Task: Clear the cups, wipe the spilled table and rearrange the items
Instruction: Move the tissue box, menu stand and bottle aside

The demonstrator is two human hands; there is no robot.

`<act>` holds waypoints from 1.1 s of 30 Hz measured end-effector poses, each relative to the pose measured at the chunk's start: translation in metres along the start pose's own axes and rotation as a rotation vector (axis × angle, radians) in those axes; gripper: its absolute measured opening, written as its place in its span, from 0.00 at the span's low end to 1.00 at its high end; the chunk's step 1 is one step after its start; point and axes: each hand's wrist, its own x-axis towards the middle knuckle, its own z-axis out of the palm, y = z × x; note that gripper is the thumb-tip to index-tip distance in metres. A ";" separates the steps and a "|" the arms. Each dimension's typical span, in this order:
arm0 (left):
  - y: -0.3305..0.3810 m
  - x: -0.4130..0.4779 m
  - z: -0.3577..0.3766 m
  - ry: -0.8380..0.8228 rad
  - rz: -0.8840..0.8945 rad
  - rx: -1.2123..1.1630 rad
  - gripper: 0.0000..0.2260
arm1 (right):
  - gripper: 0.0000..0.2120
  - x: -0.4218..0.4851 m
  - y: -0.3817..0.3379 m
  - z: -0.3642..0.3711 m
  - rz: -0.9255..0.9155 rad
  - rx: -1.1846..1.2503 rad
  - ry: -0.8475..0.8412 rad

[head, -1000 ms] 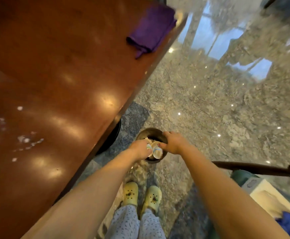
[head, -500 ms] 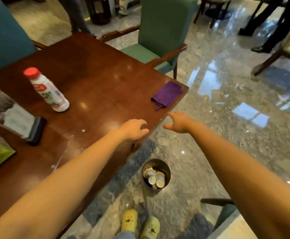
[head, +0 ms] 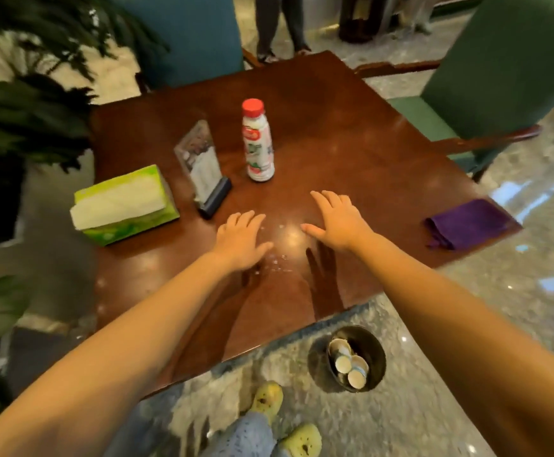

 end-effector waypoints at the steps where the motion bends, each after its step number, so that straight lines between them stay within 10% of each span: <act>1: -0.015 -0.004 -0.001 0.009 -0.033 -0.009 0.30 | 0.38 0.009 -0.011 0.001 -0.027 -0.001 -0.007; 16: -0.183 0.000 -0.046 0.282 -0.253 -0.011 0.36 | 0.41 0.129 -0.133 -0.008 -0.283 0.151 0.012; 33: -0.278 0.059 -0.066 -0.057 -0.194 0.077 0.58 | 0.29 0.209 -0.153 -0.009 -0.083 0.629 -0.059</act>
